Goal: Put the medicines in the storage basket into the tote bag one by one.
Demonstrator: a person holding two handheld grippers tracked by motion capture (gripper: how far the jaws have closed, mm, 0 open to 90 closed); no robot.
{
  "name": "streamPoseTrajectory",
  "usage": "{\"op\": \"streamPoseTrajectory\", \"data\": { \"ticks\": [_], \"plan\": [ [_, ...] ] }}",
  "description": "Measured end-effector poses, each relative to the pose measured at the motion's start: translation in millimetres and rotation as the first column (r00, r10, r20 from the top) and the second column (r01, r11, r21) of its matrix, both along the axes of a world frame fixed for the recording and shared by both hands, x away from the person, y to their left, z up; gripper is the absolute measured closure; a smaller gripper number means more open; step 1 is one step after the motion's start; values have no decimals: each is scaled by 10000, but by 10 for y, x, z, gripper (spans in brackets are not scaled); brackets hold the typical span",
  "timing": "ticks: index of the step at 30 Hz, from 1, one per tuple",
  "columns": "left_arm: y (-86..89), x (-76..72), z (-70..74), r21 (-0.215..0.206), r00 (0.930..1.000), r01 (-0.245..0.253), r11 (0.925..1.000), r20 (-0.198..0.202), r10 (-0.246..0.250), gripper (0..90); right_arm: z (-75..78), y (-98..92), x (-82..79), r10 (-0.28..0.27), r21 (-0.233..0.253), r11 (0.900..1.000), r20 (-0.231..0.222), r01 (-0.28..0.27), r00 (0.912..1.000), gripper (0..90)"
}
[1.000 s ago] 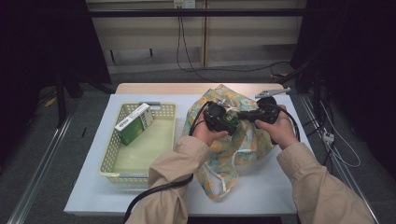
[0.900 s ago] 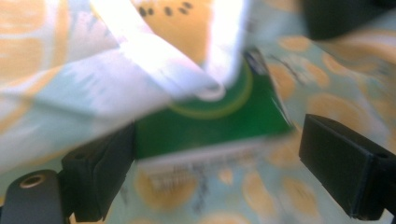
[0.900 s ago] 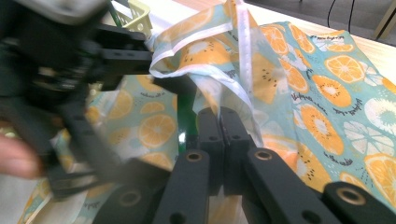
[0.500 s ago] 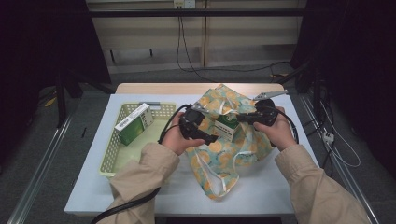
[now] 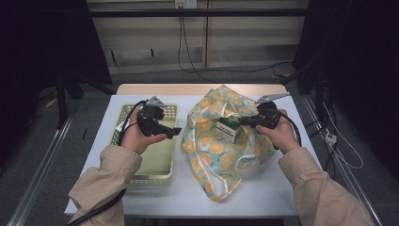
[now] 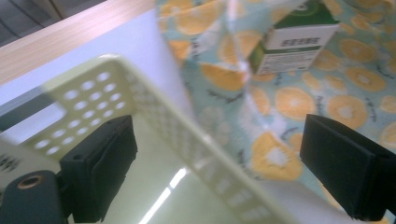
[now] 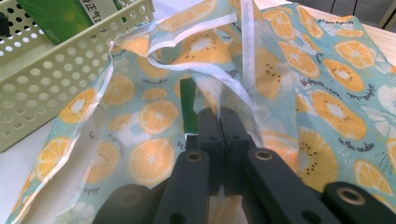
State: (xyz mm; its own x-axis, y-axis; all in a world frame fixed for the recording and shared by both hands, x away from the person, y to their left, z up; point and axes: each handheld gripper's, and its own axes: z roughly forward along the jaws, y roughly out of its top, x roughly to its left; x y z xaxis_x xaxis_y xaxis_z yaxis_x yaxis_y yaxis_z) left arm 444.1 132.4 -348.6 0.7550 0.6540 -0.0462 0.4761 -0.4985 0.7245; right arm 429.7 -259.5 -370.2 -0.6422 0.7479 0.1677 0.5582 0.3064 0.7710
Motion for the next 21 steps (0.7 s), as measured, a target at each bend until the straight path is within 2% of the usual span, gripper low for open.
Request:
{"op": "streamPoseTrajectory", "data": {
  "ticks": [6, 9, 14, 20, 21],
  "plan": [
    [286, 108, -85, 206, 9995, -305, 9993, -88, 307, 108, -19, 1, -2, 41, 27, 10000, -14, -41, 10000, 897],
    [416, 164, -100, 329, 9984, -562, 9979, 9, 562, 108, -21, -2, -4, 43, 30, 10000, -17, -43, 10000, 897],
    [602, 254, -107, 194, 9929, -1188, 9927, -40, 1189, 115, -33, -16, 5, 27, 41, 10000, -54, -27, 10000, 897],
    [781, 355, -88, 516, 9879, -1549, 9866, 136, 1544, 122, -26, -23, 15, 66, 69, 10000, -42, -66, 10000, 897],
    [805, 370, -98, 432, 9862, -1652, 9853, 145, 1647, 122, -25, -28, 17, 73, 84, 9999, -39, -72, 10000, 897]
  ]
}}
